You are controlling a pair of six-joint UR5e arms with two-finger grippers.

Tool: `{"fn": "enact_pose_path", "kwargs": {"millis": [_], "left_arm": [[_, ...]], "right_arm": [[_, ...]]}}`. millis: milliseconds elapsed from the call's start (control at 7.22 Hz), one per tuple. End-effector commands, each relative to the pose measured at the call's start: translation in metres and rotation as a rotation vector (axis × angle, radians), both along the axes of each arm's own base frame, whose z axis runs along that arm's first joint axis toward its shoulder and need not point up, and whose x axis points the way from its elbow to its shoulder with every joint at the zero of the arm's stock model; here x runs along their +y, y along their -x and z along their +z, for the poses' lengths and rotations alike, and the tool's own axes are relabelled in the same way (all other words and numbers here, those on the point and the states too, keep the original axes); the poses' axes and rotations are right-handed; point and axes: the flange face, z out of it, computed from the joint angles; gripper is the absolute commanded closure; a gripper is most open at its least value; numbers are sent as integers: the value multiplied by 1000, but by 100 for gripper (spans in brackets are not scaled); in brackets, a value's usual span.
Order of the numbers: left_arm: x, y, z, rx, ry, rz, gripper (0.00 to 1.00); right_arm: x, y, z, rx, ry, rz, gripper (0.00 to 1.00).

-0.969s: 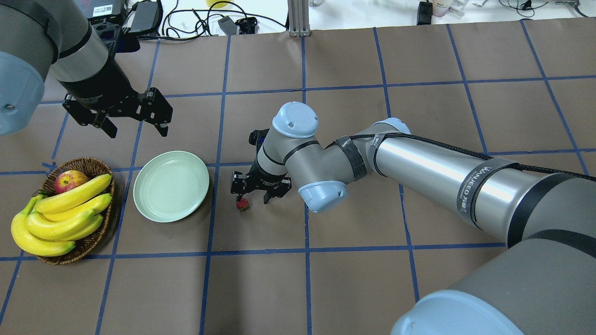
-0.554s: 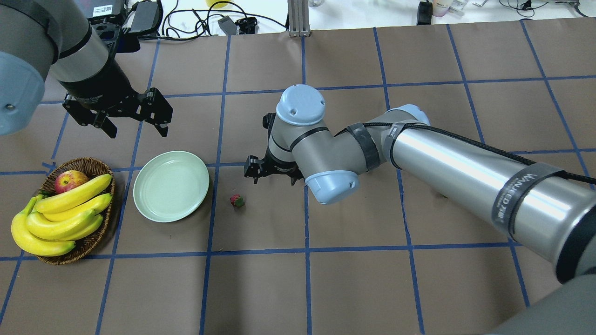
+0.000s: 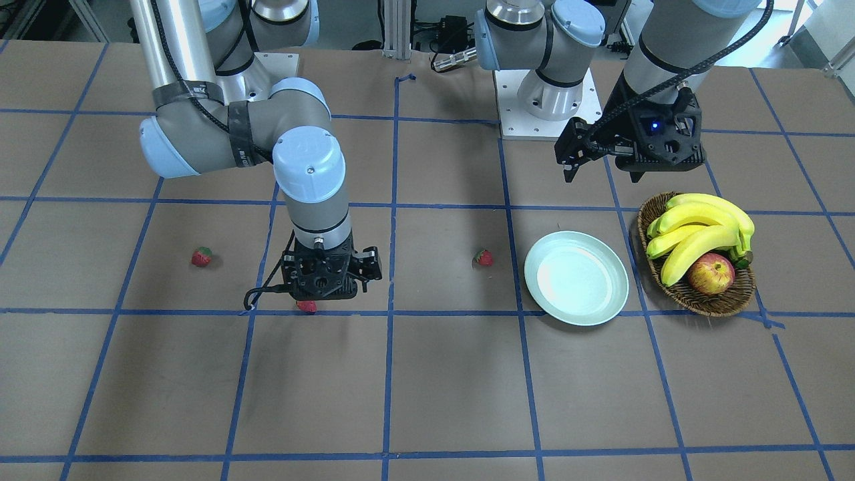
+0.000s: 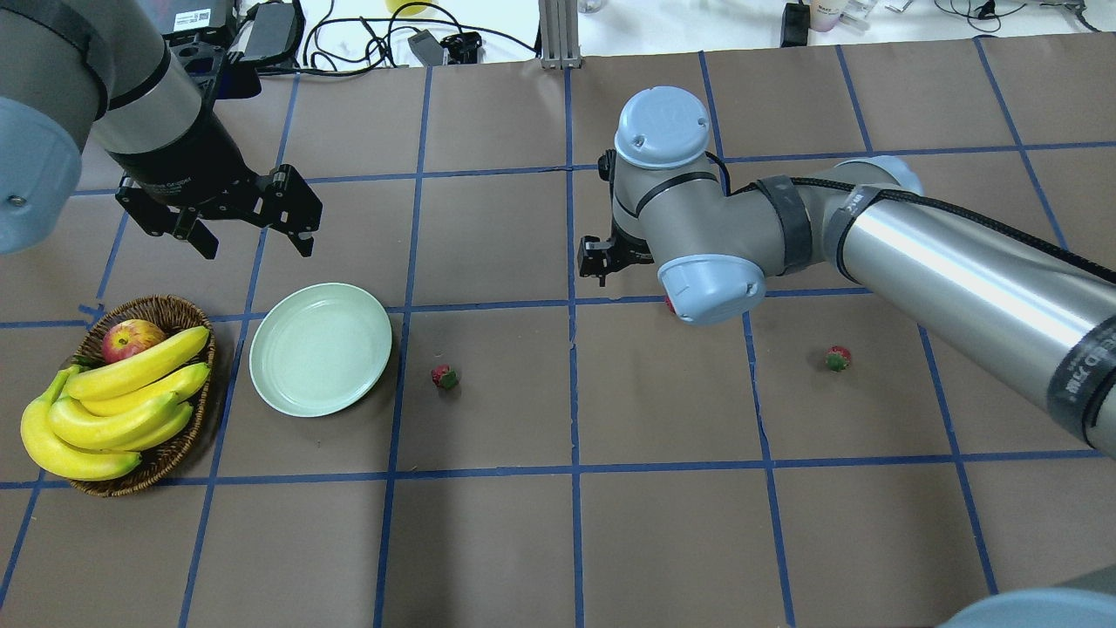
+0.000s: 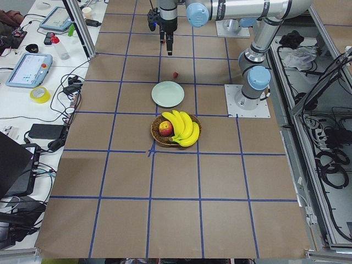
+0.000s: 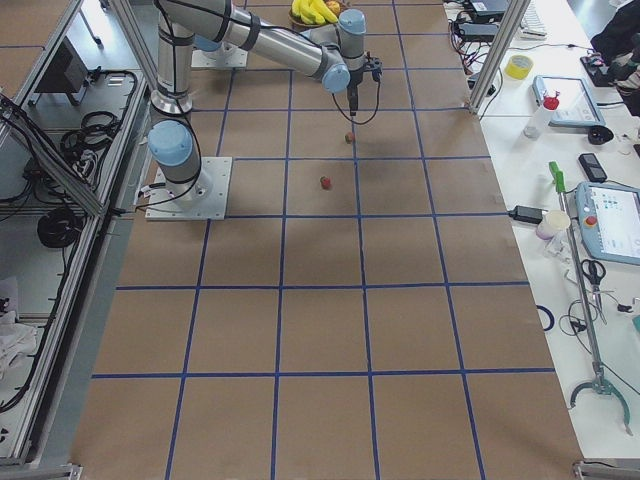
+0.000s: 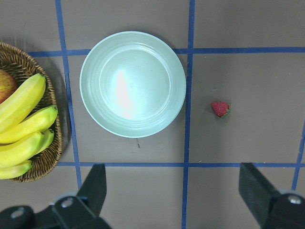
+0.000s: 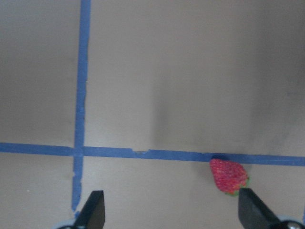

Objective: Collect all strawberries into plate
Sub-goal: 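Move the right gripper back and grasp the second strawberry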

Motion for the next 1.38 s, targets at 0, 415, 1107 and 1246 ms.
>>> {"fn": "enact_pose_path", "kwargs": {"millis": [0,415,1107,1246], "left_arm": [[0,1,0,0,2,-2,0],[1,0,-2,-2,-3,-2,0],[1,0,-3,-4,-6,-2,0],[1,0,-3,-4,-6,-2,0]], "right_arm": [[-11,51,-19,36,-45,38,0],[-10,50,-55,-35,-143,39,2],[-8,51,-74,-28,-198,22,27],[-11,49,-68,-31,-187,24,52]]}}
